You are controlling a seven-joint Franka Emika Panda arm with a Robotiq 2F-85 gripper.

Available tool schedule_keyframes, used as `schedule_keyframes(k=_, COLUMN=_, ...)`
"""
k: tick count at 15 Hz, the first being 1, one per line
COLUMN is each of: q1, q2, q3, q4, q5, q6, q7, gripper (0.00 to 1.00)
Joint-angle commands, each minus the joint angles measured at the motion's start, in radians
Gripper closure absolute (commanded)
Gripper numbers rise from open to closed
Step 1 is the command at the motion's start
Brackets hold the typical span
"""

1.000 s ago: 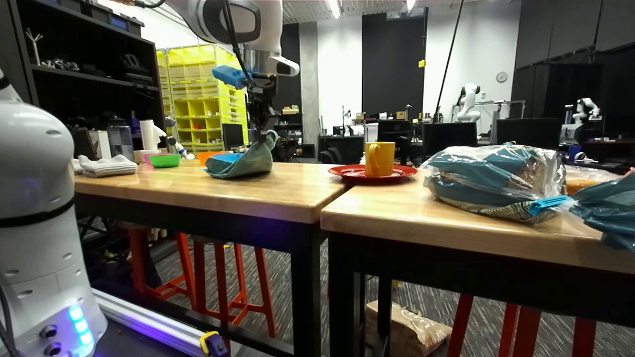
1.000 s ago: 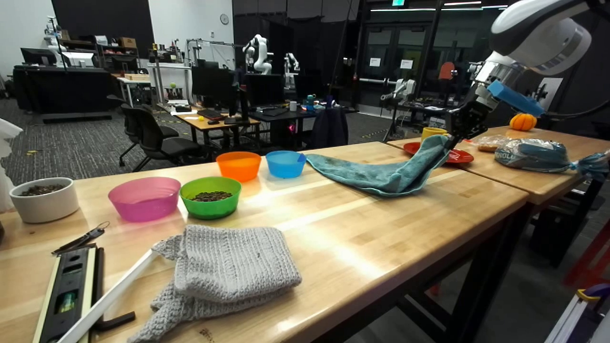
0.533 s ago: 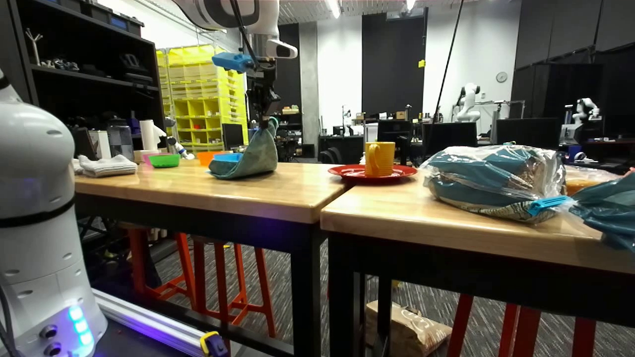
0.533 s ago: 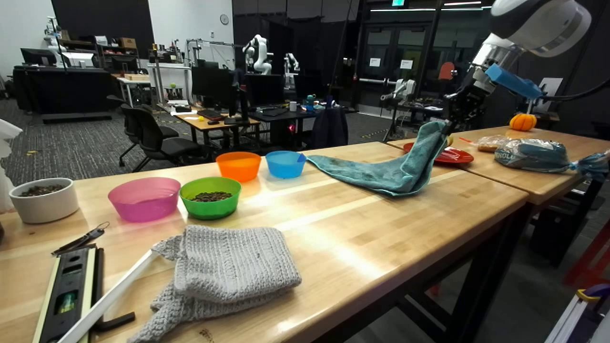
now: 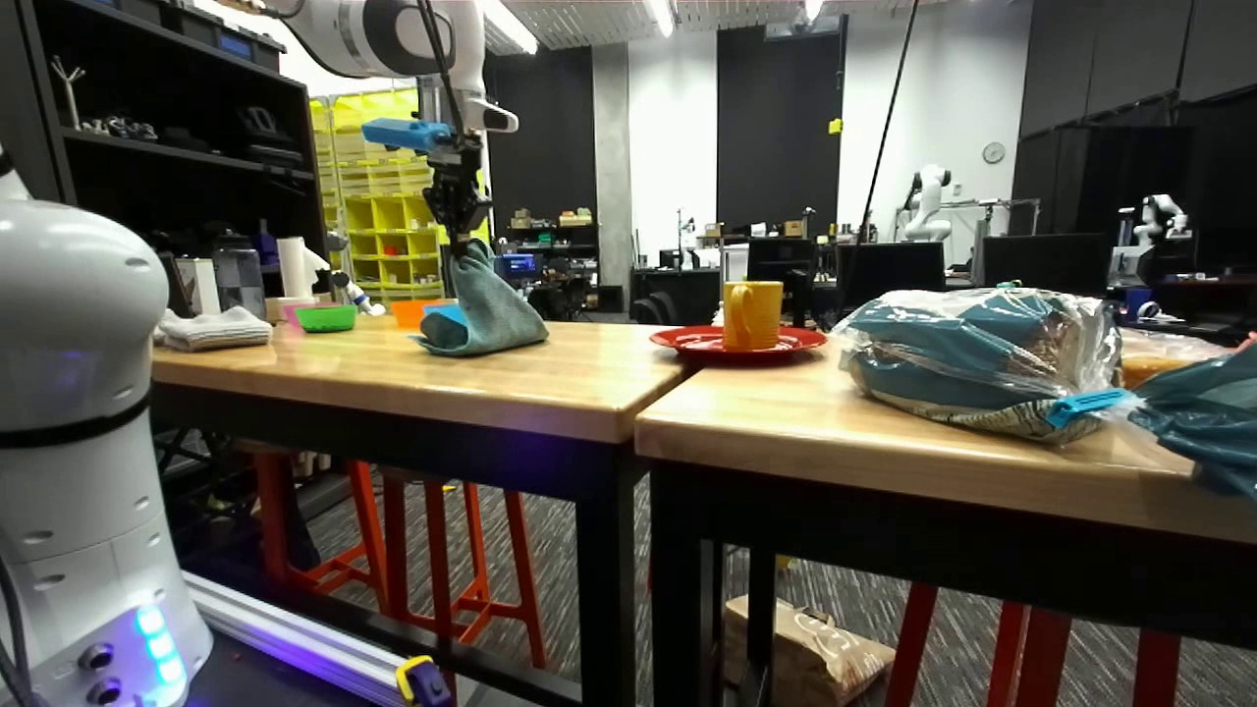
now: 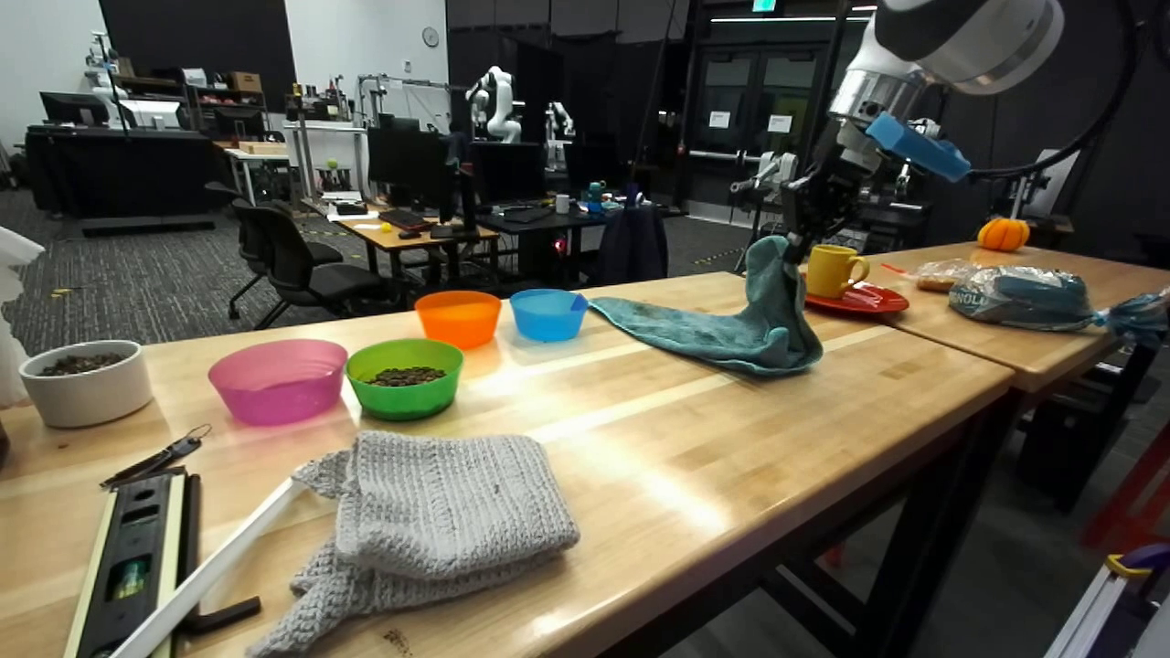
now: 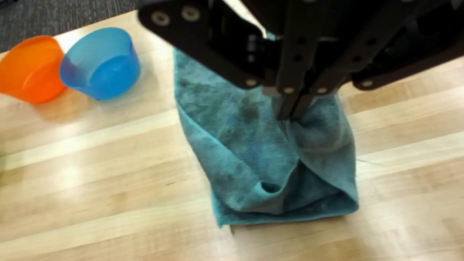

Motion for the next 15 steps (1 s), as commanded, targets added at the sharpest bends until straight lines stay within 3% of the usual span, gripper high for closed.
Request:
schedule_keyframes(k=1, q1=0.056, q2=0.019, q3=0.054, q4=0.011, q5=0.003, q6=0.047, q7=0.040, gripper=0.99)
schedule_keyframes(k=9, q1=0.107, q2=0.139, q3=0.154, q4=0.098, q5=-0.046, q6=0.187, q7=0.142, gripper=0.99)
schedule_keyframes(k=15, q1=0.101, q2=0.258, q3=0.204, q4=0.203, q5=-0.182, q6=0.240, q7=0.272, gripper=0.99)
